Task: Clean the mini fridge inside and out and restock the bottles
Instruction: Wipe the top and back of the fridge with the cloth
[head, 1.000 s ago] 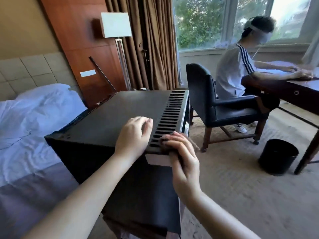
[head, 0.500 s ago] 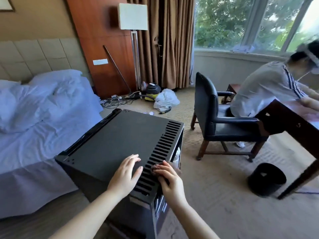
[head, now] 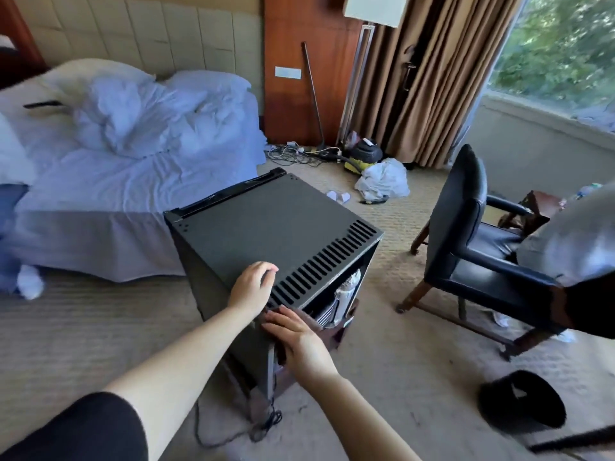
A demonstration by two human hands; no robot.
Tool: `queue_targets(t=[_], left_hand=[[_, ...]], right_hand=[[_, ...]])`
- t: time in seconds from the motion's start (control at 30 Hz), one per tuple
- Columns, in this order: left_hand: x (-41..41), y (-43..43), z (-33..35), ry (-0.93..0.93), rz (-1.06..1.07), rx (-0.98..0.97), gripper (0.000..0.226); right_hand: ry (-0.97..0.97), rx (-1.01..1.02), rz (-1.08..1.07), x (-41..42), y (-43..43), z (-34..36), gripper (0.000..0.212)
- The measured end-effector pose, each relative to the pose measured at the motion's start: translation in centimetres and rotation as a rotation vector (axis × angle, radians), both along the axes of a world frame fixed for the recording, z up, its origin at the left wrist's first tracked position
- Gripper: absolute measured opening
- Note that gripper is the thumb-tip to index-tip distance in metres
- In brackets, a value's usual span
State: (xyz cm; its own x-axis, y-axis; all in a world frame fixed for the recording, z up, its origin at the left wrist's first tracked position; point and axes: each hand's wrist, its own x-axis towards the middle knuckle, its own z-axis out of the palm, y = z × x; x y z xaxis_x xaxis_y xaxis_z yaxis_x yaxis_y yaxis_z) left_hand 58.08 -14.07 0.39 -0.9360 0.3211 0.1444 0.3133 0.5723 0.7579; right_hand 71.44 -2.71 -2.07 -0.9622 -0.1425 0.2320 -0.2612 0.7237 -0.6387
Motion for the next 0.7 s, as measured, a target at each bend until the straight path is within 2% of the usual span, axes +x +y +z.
queue_targets(t=[0.13, 0.23, 0.4, 0.53, 0.7], left_hand=[[0.2, 0.4, -1.1, 0.098, 0.059, -0.012, 0.042], [0.3, 0.8, -1.4, 0.157, 0.110, -0.046, 0.037], [0.5, 0.7, -1.8, 0.226, 0.117, -0.093, 0.021], [0.5, 1.0, -1.4, 0.233, 0.134, -0.144, 0.017], [0.7, 1.1, -1.9, 0.260, 0.137, -0.137, 0.016]], right_hand=[[0.172, 0.106, -0.014, -0.5, 1.0, -0.6, 0.030], [0.265, 0.201, 0.017, -1.1, 2.5, -0.8, 0.033], [0.239, 0.208, -0.127, -5.2, 9.9, -0.5, 0.038], [0.192, 0.235, -0.120, -8.2, 15.6, 0.6, 0.041], [0.306, 0.268, -0.124, -8.2, 16.0, -0.5, 0.025]])
